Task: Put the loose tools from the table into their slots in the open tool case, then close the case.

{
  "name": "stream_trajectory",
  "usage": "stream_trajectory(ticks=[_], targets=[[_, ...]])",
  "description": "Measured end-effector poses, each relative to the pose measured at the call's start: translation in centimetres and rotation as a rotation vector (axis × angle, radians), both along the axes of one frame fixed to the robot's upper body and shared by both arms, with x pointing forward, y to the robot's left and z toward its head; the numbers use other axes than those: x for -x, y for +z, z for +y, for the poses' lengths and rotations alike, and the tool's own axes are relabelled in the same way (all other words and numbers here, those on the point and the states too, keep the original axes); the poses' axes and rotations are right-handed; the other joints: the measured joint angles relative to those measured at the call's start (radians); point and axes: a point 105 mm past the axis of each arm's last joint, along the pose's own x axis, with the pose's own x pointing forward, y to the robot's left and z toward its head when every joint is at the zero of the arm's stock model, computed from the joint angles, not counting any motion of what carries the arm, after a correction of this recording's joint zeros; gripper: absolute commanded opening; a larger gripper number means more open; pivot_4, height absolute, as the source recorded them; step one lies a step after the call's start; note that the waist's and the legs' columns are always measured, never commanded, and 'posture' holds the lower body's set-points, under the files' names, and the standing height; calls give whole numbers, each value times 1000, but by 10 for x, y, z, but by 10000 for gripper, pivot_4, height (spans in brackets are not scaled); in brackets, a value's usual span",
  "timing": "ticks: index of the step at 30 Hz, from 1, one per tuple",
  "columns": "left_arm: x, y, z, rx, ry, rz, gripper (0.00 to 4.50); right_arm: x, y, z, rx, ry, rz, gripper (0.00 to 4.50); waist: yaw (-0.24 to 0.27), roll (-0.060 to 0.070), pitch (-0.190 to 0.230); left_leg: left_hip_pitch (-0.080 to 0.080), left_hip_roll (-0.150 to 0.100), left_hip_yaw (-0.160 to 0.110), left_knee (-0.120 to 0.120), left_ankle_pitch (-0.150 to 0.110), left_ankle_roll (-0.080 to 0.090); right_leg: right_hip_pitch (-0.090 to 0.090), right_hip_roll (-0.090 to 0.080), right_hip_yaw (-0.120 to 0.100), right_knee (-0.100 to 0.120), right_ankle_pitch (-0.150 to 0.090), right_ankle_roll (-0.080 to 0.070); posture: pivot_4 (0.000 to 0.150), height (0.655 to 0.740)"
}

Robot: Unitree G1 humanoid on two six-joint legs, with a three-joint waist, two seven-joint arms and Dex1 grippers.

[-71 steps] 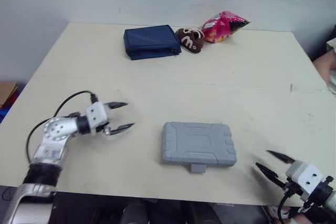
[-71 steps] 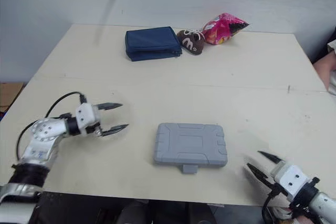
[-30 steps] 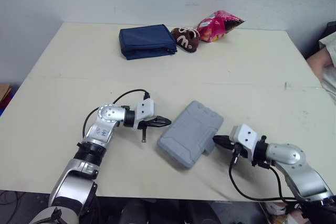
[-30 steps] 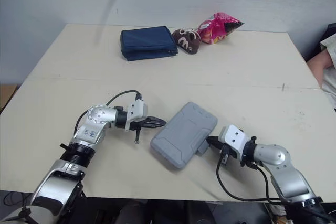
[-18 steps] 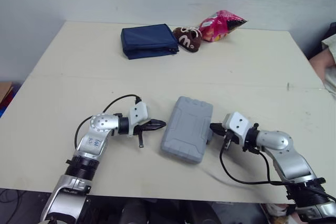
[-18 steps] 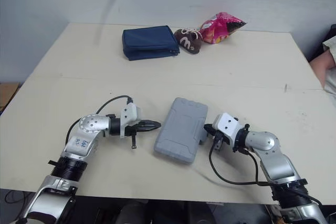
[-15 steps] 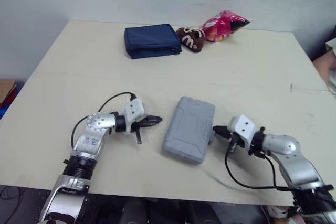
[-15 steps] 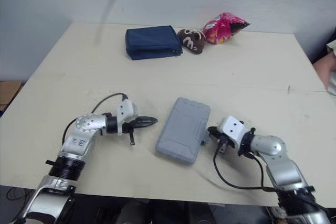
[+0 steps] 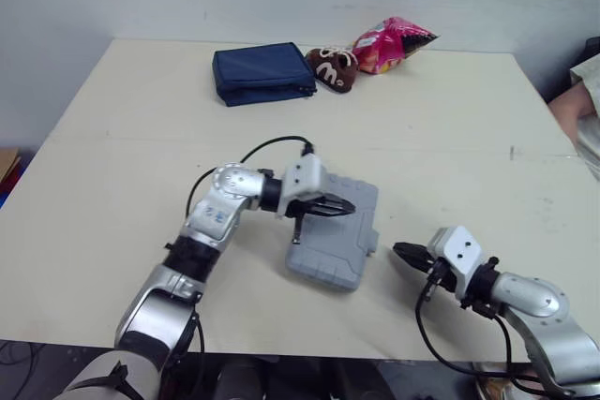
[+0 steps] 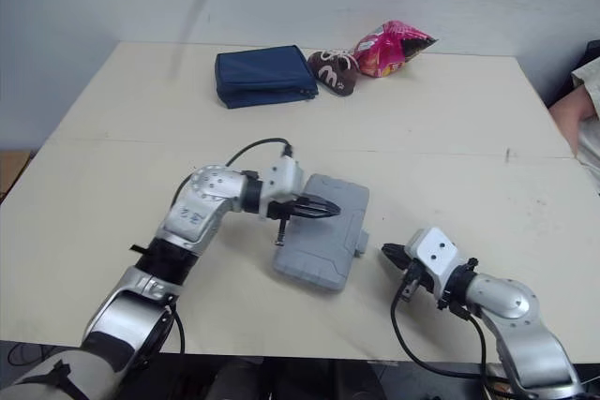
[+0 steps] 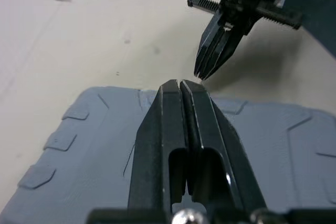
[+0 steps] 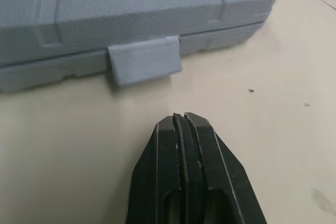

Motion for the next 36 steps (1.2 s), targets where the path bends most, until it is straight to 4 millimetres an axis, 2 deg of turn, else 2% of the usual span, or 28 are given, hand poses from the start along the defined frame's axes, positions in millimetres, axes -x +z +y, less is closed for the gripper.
stream_trajectory(ticks=[2, 6, 14, 28, 33, 36], targets=[[-2, -13, -5, -45, 3, 3, 252, -3, 1, 5, -4, 8, -9, 0, 2, 0, 0, -1, 0, 0, 0, 0, 0, -1, -1, 0, 0, 0, 0, 1500, 7400], [-9, -12, -9, -74, 26, -22, 252, -9, 5, 15, -14, 24, -28, 0, 6, 0, 0, -2, 0, 0, 0, 0, 1, -1, -2, -1, 0, 0, 0, 1500, 7400], [-7, -16, -8, -94, 42, -21, 252, -11, -11, 17, 4, 20, 38, 0, 5, 0, 0, 1, 0, -1, 0, -1, 1, 2, -2, -1, -1, 0, 0, 1500, 7400], [-8, -23, -5, -131, 52, -7, 252, -14, -13, 26, -24, 49, 55, 0, 2, -1, -5, 3, 0, -1, -1, -1, 1, 4, -1, -1, -1, 0, 0, 1500, 7400], [-11, -30, -3, -143, 56, 17, 252, -23, -17, 28, -53, 65, 58, 0, -5, -7, -15, 6, 1, -1, -1, -2, 0, 7, -1, -1, -2, 0, 0, 1500, 7400], [-11, -33, -2, -143, 50, 23, 252, -34, -19, 25, -45, 70, 36, 0, -7, -5, -25, 6, 1, -1, -2, -5, 3, 8, -2, -2, -3, 0, -1, 1500, 7400]])
